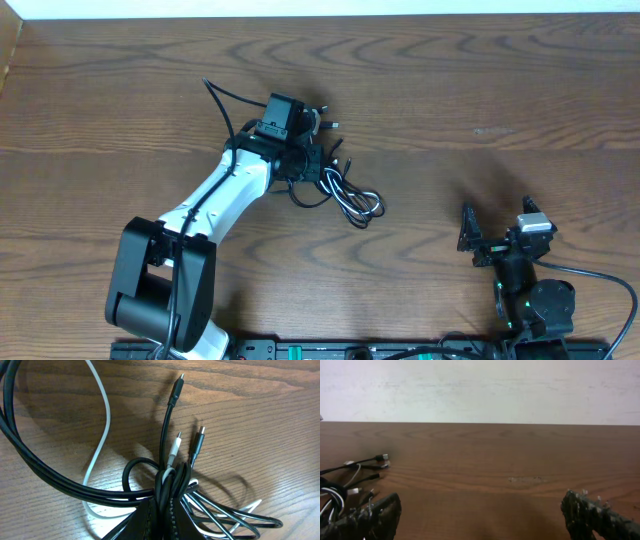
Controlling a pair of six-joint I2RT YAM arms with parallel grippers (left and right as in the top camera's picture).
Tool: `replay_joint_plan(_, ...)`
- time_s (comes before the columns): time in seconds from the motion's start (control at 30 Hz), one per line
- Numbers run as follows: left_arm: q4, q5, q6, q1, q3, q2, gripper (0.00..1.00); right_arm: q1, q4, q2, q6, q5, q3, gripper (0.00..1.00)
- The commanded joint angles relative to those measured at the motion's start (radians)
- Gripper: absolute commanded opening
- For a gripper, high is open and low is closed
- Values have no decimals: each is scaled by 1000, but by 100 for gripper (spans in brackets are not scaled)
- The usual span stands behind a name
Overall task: Untangle cables
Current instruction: 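Lift the grasped bundle with the left gripper and shift it rightward, then move the right gripper toward the held bundle and grasp hanging cables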
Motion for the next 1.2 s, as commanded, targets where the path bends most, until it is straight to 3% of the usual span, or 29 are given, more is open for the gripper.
replay_joint_plan(0.0,7,-5,79,8,22,-26,8,7,-5,-3,1,4,-1,99)
replay_joint_plan(0.17,12,-5,190,8,22,-26,7,7,-5,-3,1,3,-1,99)
replay_joint_plan(0.5,-5,44,194,8,22,-70,8,7,3,-2,-27,46,-1,99)
replay_joint_plan(0.6,-26,54,218,8,21,-104,7,7,3,-2,-25,-69,-1,99)
replay_joint_plan(0.7,-50,158,321,8,21,-136,8,7,10,-2,86,-187,-1,99)
replay_joint_plan(0.8,-72,283,443,8,19,-149,7,7,15,6,338,-210,-1,99)
replay_joint_plan(0.9,-102,462,614,8,9,-149,8,6,18,10,494,-233,-1,99)
replay_joint_plan(1.03,-140,574,738,8,9,-148,7,6,14,38,509,-394,12,99)
replay_joint_plan(1.17,-147,598,760,8,9,-148,7,6,-46,129,566,-432,84,99)
